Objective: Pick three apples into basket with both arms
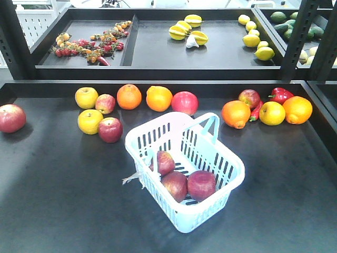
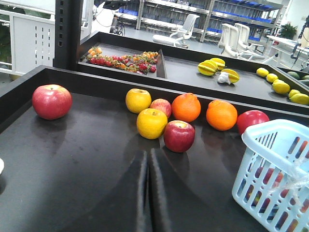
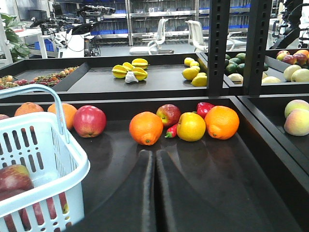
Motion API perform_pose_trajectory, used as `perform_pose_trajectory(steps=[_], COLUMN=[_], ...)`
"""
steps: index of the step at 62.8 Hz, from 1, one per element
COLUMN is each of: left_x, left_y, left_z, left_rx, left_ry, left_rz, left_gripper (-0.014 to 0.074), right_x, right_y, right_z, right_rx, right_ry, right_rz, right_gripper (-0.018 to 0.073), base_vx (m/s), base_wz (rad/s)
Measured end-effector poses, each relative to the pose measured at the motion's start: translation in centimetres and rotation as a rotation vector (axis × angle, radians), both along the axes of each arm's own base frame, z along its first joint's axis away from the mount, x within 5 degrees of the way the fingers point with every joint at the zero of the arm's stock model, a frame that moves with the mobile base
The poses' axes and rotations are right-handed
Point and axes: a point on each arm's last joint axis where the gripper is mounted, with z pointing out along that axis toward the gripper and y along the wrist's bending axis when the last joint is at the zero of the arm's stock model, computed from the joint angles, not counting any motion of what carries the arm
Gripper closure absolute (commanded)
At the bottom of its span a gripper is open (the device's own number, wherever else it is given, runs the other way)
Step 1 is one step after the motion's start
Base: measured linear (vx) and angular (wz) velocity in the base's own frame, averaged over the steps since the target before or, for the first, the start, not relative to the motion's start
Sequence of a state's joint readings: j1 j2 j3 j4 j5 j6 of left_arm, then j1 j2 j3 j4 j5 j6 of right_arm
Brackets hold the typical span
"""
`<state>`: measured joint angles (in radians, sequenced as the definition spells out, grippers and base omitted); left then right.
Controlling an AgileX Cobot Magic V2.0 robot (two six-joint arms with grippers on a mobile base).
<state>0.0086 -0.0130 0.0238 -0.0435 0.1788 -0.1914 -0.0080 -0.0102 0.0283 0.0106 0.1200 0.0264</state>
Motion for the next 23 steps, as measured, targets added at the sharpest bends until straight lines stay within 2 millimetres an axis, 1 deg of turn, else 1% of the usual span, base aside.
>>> perform_pose_trajectory(steps=[23], left_x=[0.0], left_y=[0.0], left_z=[0.0], left_rx=[0.0], left_ry=[0.0], left_rz=[0.0], left_gripper=[0.0603], right_x=[0.0], right_y=[0.0], right_z=[0.05], right_rx=[0.0], right_ry=[-0.006], right_rz=[0.0], right_gripper=[0.0561], base_vx=[0.0], base_wz=[0.0])
